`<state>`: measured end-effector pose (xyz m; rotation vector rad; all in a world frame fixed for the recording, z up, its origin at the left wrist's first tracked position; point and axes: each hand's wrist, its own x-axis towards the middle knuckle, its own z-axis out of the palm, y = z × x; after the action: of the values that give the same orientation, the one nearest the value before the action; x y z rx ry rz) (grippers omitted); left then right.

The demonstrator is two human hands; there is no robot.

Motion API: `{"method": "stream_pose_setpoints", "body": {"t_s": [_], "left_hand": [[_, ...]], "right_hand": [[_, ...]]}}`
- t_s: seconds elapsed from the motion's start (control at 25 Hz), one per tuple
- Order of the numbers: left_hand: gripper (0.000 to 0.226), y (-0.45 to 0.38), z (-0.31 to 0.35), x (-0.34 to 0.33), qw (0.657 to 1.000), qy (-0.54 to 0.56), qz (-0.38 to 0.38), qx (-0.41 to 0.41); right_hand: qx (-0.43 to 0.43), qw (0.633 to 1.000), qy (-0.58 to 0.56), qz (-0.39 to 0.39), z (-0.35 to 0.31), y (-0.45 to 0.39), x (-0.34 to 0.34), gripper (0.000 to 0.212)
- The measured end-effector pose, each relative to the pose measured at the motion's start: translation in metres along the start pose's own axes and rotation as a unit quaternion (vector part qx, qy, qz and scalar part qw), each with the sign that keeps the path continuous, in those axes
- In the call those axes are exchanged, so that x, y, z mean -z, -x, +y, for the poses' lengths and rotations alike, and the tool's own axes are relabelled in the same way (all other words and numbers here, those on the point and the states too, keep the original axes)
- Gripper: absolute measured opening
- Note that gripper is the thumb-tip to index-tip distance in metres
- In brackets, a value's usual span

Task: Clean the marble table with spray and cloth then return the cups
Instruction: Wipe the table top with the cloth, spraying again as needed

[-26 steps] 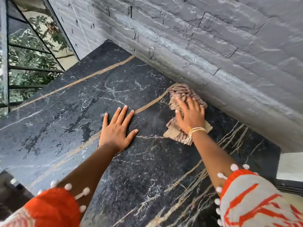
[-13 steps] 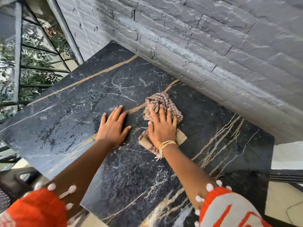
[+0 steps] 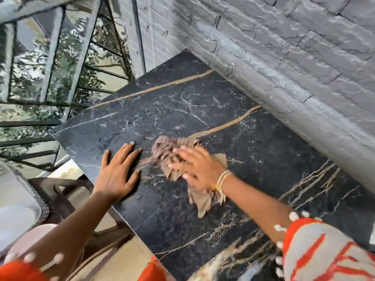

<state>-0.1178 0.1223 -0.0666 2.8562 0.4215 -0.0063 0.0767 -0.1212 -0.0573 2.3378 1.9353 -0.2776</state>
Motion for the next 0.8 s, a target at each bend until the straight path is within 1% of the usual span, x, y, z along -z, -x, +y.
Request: {"method": "stream_pose_setpoints", "body": {"t_s": [0.04, 0.12, 0.16, 0.24, 0.32, 0.4, 0.44, 0.48, 0.56, 0.64, 0.72, 0.8], "left_hand": [[0.064, 0.001, 0.001, -0.001, 1.0, 0.002, 0.003, 0.001], [0.061, 0.004, 0.0, -0.003, 1.0, 0.017, 0.016, 0.016], [0.06, 0.004, -0.001, -0.001, 0.999, 0.022, 0.025, 0.024], [0.058, 0.001, -0.002, 0.001, 0.999, 0.025, 0.031, 0.032], [0.057, 0.001, -0.002, -0.001, 0.998, 0.029, 0.032, 0.04], [0.057, 0.001, -0.001, -0.002, 0.998, 0.024, 0.03, 0.046], [0.057, 0.001, -0.001, -0.002, 0.998, 0.024, 0.03, 0.048], [0.057, 0.001, 0.0, -0.001, 0.998, 0.024, 0.032, 0.05], [0.058, 0.002, 0.0, -0.002, 0.996, 0.026, 0.045, 0.067], [0.06, 0.005, 0.001, -0.003, 0.991, 0.033, 0.069, 0.113], [0.062, 0.006, 0.0, -0.004, 0.985, 0.029, 0.084, 0.149], [0.062, 0.006, 0.0, -0.004, 0.984, 0.03, 0.083, 0.154]], "right_hand": [[-0.042, 0.999, 0.002, -0.003, 0.027, -0.006, 0.003, 0.056], [-0.16, 0.987, -0.007, 0.012, 0.083, -0.013, 0.007, 0.057], [-0.227, 0.973, -0.01, 0.028, 0.112, -0.012, 0.008, 0.057], [-0.351, 0.935, -0.033, 0.041, 0.158, -0.007, 0.007, 0.055], [-0.441, 0.894, -0.072, 0.041, 0.171, -0.011, 0.007, 0.054], [-0.485, 0.868, -0.089, 0.065, 0.15, -0.032, 0.012, 0.054], [-0.479, 0.871, -0.084, 0.073, 0.129, -0.044, 0.015, 0.055], [-0.448, 0.888, -0.071, 0.076, 0.103, -0.057, 0.018, 0.057], [-0.338, 0.937, -0.054, 0.074, 0.039, -0.08, 0.024, 0.059], [-0.197, 0.977, -0.052, 0.067, -0.031, -0.093, 0.022, 0.059], [-0.067, 0.996, -0.047, 0.041, -0.085, -0.095, 0.013, 0.059], [0.004, 0.999, -0.046, 0.014, -0.091, -0.096, 0.007, 0.061]]}}
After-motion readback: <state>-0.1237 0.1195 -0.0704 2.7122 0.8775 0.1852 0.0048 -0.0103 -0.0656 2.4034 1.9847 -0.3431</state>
